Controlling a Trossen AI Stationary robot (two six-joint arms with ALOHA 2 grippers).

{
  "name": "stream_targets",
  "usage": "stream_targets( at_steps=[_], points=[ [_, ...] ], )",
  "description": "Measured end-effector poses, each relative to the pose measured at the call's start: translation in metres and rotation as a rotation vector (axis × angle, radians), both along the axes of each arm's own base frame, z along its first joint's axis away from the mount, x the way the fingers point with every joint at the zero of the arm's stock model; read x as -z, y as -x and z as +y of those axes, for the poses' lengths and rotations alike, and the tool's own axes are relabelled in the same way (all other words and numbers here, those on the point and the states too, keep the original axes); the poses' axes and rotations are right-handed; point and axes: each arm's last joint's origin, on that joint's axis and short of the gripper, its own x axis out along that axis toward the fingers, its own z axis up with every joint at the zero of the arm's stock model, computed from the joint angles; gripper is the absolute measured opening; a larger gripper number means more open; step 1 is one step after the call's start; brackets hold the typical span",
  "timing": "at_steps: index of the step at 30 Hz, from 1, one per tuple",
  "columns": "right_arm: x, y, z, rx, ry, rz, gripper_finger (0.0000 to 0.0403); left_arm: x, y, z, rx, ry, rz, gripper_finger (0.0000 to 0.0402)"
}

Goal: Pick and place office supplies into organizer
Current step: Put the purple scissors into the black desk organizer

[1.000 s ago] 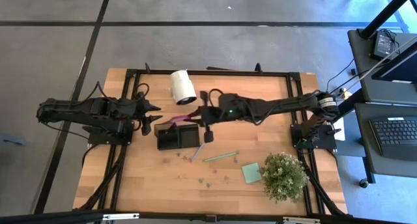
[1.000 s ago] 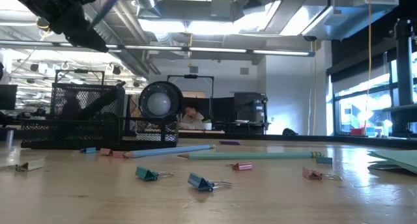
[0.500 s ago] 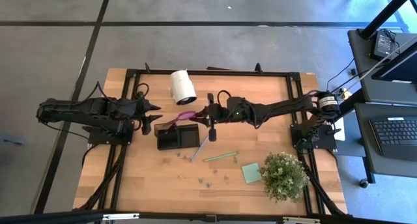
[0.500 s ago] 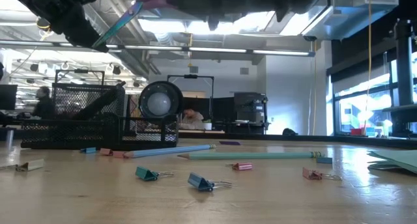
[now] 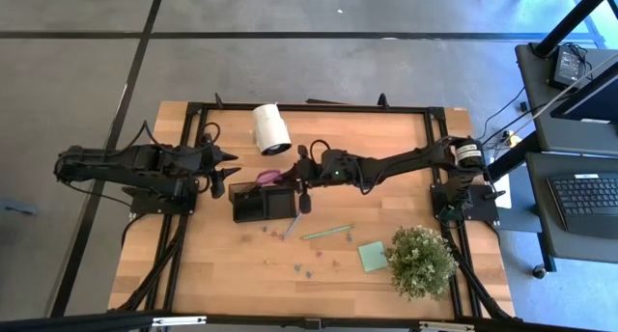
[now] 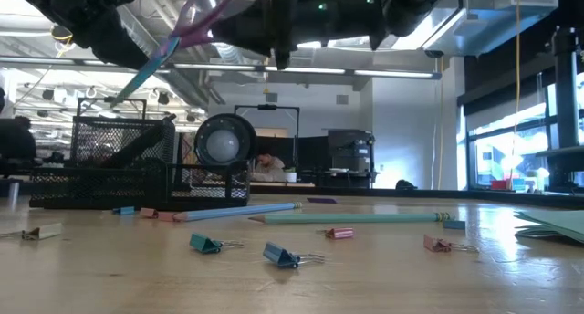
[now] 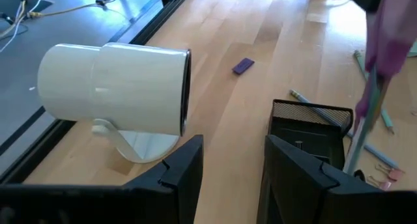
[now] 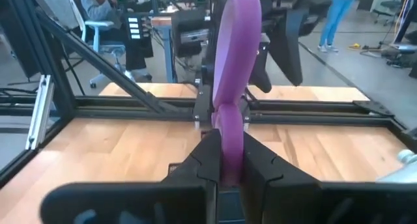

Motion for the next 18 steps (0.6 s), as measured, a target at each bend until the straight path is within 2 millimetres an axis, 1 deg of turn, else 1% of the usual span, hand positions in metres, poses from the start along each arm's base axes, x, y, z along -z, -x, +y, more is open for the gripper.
stream_targets(
  at_steps=[7,13,18],
  points=[
    [0.012,-0.013,0.0,0.001,-0.006,0.021,0.0029,0.0,0.0,0.0,0.0,0.0,-0.001,0.0156],
    [0.032,-0.023,0.0,0.004,-0.021,0.066,0.0029,0.0,0.0,0.0,0.0,0.0,-0.001,0.0156],
    [0.041,-0.03,-0.003,0.01,-0.022,0.077,0.0029,0.0,0.0,0.0,0.0,0.0,-0.002,0.0156]
  ],
)
